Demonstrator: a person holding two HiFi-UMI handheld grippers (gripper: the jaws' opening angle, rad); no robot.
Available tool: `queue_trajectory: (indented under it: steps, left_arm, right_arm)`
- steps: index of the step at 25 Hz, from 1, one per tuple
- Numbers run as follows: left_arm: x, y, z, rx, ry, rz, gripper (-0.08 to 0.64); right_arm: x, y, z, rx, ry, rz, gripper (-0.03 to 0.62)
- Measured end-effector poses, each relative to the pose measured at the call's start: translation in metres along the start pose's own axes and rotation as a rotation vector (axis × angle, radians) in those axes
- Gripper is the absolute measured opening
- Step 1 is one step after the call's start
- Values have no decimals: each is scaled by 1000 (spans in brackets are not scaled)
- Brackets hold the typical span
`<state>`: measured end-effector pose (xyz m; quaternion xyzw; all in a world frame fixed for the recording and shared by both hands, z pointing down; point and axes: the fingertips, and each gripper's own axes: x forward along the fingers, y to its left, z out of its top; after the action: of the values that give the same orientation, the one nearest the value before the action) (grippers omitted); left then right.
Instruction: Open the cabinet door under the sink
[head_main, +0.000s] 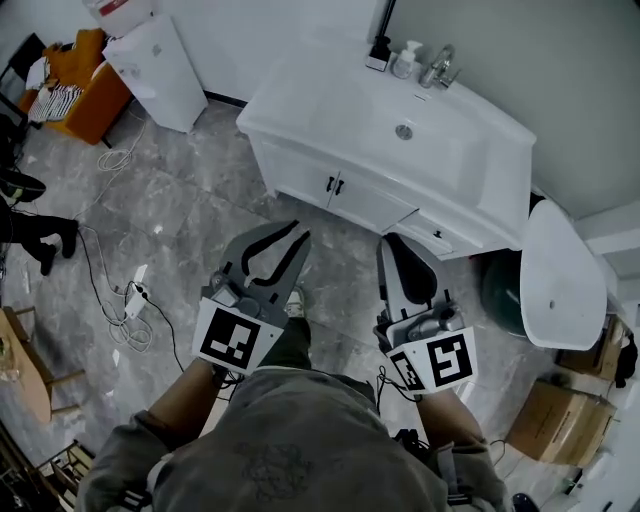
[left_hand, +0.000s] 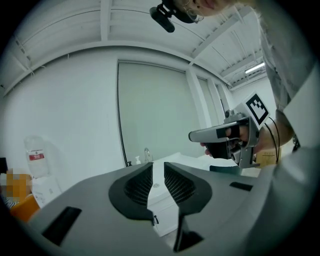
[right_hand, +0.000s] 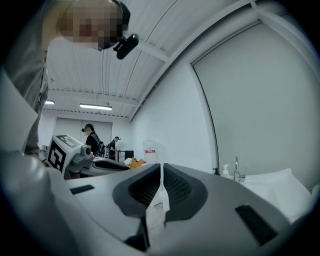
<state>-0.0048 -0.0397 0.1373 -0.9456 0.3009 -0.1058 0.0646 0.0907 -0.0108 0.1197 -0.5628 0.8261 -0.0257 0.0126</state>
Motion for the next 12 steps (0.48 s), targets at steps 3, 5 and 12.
queue_trajectory:
  steps: [3, 5, 12]
  left_arm:
    - [21, 27, -14, -2, 12, -35, 121]
    - [35, 41, -23, -1, 13, -44, 137]
    - [82, 63, -64, -20, 25, -41, 166]
  right_arm:
    - [29, -9, -5, 6, -27, -27, 37]
    - [43, -16, -14, 4, -19, -51, 37]
    - [74, -44, -65, 40, 47, -94, 37]
